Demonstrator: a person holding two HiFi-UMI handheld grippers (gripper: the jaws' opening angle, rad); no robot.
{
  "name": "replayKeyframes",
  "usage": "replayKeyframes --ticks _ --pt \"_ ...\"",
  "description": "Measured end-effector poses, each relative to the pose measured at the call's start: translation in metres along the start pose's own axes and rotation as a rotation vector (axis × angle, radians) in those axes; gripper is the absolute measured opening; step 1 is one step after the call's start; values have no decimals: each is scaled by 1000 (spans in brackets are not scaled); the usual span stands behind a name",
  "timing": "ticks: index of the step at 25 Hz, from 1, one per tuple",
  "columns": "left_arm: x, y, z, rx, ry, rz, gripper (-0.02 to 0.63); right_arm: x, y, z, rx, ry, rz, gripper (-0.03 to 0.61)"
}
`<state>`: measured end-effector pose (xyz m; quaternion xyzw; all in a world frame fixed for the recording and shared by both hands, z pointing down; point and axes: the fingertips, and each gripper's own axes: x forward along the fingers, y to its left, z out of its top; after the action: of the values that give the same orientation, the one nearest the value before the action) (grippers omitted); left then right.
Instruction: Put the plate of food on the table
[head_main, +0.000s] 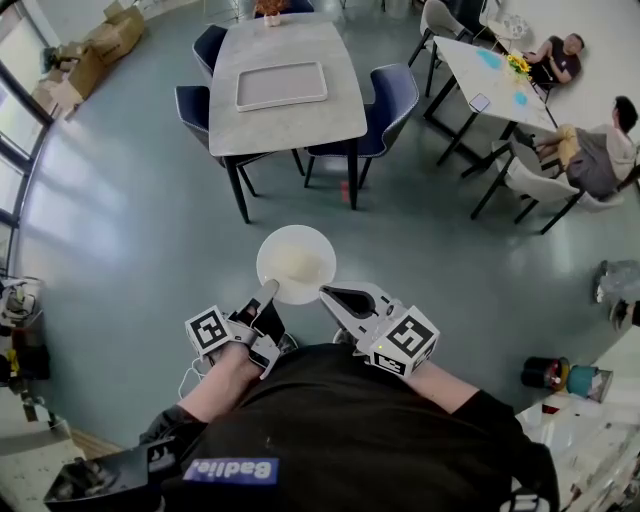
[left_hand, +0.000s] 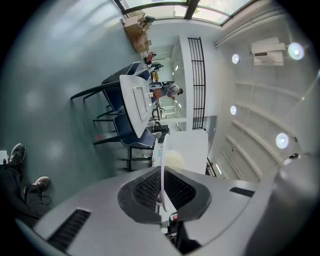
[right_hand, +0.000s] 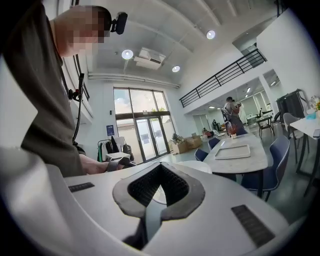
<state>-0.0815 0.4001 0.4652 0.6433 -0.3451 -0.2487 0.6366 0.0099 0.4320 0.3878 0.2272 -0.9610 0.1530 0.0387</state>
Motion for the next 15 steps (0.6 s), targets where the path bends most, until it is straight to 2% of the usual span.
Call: replayKeyframes --ticks 15 --pt "-1 0 -2 -7 -28 4 14 -9 -7 1 -8 -2 -2 11"
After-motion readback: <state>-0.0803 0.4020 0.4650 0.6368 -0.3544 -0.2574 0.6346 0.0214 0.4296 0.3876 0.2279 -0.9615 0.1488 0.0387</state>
